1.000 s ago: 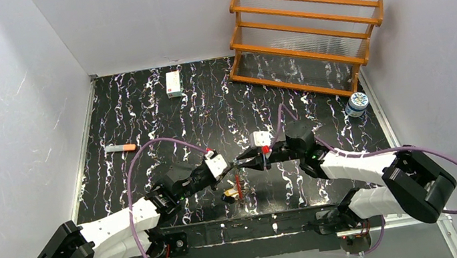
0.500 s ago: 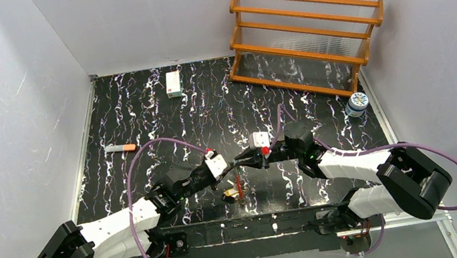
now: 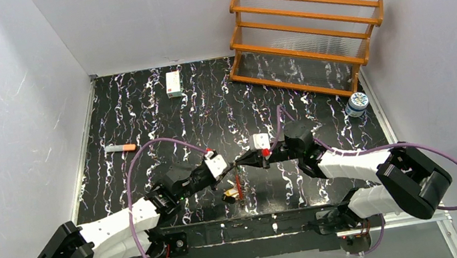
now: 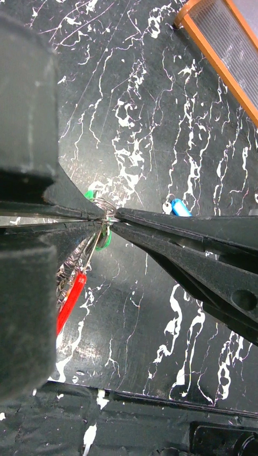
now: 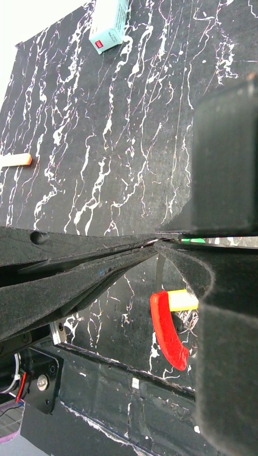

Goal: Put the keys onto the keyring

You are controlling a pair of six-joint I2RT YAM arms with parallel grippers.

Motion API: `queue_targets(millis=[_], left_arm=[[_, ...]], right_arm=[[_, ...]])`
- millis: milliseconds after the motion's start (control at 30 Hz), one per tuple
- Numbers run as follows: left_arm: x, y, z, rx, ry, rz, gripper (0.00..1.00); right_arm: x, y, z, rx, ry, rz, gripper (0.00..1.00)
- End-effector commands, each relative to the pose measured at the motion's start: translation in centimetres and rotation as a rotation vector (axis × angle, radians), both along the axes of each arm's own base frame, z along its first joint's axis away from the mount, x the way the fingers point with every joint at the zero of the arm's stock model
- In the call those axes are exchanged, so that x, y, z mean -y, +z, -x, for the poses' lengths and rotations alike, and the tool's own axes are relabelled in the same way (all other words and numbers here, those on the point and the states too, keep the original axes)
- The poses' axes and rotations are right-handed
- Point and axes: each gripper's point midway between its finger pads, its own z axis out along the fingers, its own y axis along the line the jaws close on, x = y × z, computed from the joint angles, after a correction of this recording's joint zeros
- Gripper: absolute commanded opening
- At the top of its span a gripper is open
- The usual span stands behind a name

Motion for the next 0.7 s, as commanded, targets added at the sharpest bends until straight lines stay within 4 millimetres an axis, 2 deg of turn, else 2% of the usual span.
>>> queue_targets(millis=[0,100,200,300,433,667], left_arm=[[0.4,2.1,0.1,0.049,-0.020,0.054,0.00],[0.4,2.1,0.2,0.050,-0.020,0.056,0.00],[0.3,2.1,0.1,0.050,-0.019,0.056,0.00],[0.3,2.2,0.1,0.052,-0.020,0.057,0.00],[0.4,2.2,0.1,0.053,-0.021,0.056,0.00],[0.4,2.2,0.2,0.052,-0.021,0.057,0.00]], right_arm=[[-0.6,0.6,-0.3,0.018,0.016,-0.006,0.15],[-0.6,0.3,-0.4,0.018,0.009,0.006,0.29],[-0.5,0.1,-0.6,0.020,0.002,0.013,0.34],[-0.5,0.0,-0.6,0.021,0.004,0.016,0.33],[-0.5,0.4,-0.5,0.026,0.001,0.001,0.23],[-0.4,1.1,-0.4,0.032,-0.003,-0.020,0.29]])
